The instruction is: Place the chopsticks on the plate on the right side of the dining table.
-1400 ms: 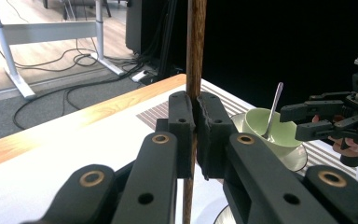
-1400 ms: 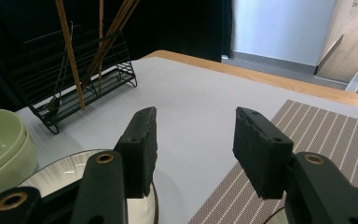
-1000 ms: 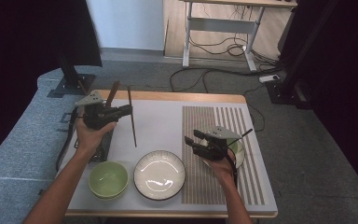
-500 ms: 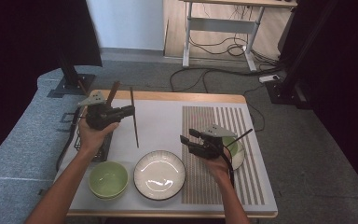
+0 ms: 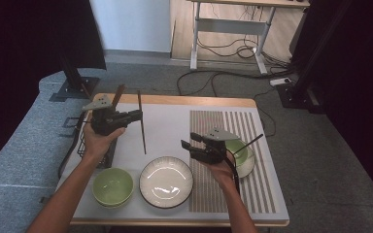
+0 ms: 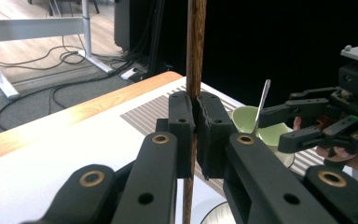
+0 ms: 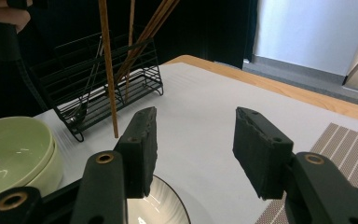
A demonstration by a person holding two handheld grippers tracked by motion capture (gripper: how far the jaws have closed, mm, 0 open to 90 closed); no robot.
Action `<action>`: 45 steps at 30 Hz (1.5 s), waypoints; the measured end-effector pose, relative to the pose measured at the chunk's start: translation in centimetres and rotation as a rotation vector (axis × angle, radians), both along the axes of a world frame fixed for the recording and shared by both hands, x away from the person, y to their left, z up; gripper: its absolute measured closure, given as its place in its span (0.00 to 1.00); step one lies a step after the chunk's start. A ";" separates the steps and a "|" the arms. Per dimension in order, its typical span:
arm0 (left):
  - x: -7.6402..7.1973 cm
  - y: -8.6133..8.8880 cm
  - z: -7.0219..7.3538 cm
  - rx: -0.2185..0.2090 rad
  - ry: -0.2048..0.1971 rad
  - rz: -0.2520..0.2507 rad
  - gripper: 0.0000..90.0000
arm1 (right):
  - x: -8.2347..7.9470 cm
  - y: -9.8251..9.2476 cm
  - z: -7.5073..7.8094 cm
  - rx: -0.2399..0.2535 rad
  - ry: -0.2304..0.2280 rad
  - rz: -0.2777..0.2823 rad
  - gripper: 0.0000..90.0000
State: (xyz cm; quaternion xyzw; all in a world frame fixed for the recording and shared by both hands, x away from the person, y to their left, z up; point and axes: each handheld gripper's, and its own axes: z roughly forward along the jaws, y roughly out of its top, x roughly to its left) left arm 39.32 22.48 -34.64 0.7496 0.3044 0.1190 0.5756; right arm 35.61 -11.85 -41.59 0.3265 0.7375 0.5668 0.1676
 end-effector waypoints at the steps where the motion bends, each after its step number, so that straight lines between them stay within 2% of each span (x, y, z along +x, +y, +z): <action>1: -0.1 -0.1 0.1 0.004 -0.003 -0.002 0.94 | 0.0 0.1 0.0 0.002 0.001 0.000 0.55; 13: -0.4 -0.8 0.6 0.001 -0.007 -0.016 0.94 | 0.0 1.5 0.2 -0.004 0.007 0.035 0.55; 17: -0.5 -1.3 0.7 0.017 -0.010 -0.023 0.94 | -0.1 1.9 0.5 0.002 0.004 0.048 0.55; 22: -0.6 -1.8 0.4 0.015 -0.007 -0.032 0.94 | -0.4 2.6 0.8 0.000 0.000 0.070 0.55; 31: -0.3 -2.5 -0.1 0.017 -0.001 -0.038 0.94 | 0.0 2.9 0.6 0.001 0.004 0.073 0.55; 45: -0.3 -3.2 -0.5 0.012 0.009 -0.056 0.94 | 0.2 3.8 1.2 -0.007 0.000 0.082 0.55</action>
